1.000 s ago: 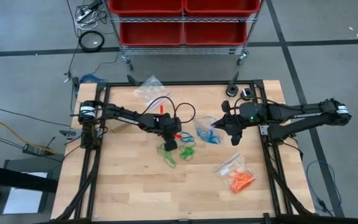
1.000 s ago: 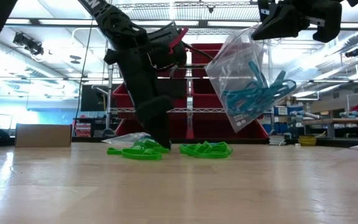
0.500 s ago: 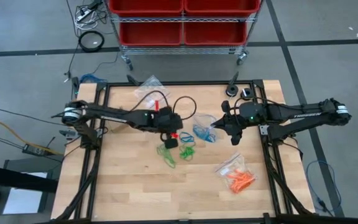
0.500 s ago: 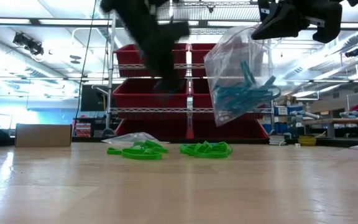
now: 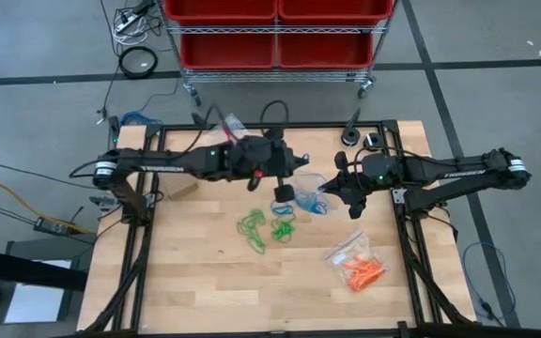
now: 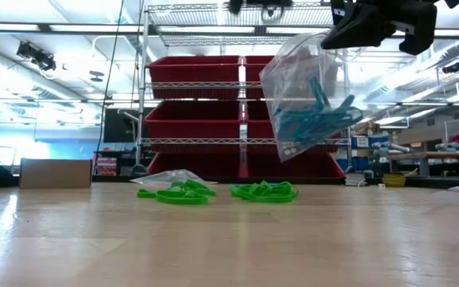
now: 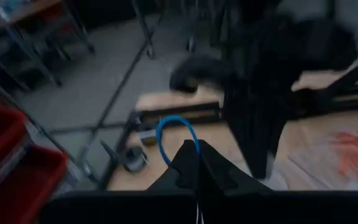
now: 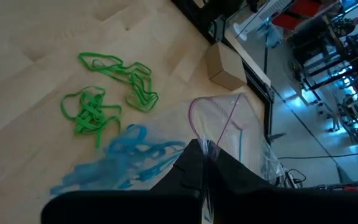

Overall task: Sort rubber bands
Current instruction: Put the blue rubber band into the transparent zip bag

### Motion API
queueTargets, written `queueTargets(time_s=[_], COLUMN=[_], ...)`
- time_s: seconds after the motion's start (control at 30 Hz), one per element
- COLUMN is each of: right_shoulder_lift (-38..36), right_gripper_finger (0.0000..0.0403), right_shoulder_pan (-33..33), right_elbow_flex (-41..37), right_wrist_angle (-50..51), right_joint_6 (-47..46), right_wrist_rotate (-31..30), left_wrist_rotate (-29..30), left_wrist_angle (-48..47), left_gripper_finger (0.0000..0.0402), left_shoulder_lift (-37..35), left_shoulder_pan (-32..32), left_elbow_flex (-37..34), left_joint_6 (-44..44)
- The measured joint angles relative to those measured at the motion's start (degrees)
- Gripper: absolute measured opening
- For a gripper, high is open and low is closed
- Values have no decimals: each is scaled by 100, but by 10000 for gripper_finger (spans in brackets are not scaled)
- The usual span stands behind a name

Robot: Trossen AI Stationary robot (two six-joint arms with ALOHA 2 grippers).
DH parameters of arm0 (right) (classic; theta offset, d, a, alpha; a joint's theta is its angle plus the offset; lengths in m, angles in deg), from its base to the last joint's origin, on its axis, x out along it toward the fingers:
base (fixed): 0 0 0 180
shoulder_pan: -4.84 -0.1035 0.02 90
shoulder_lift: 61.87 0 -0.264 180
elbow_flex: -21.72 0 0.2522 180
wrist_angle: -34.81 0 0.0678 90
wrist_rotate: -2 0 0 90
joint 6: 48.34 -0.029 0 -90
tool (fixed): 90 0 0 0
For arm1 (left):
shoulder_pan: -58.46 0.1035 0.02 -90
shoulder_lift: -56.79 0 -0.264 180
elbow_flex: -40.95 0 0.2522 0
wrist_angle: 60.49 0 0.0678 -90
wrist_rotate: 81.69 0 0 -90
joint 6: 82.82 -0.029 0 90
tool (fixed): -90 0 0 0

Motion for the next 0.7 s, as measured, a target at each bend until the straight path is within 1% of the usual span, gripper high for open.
queueTargets(time_s=[0.13, 0.37, 0.57, 0.7], right_shoulder_lift=[0, 0, 0, 0], right_gripper_finger=[0, 0, 0, 0], right_shoulder_pan=[0, 0, 0, 0], right_elbow_flex=[0, 0, 0, 0], right_wrist_angle=[-1, -6, -11, -10], right_joint_6=[46, 52, 86, 87], right_wrist_rotate=[-4, -63, -74, -72], left_wrist_rotate=[-383, -689, -1251, -1293], left_wrist_angle=[-94, -74, -79, -137], left_gripper_finger=[2, 14, 42, 67], left_shoulder_lift=[330, 613, 605, 605], left_shoulder_pan=[104, 163, 255, 315], left_elbow_flex=[-13, -11, -9, -9], left_joint_6=[194, 491, 1045, 1170])
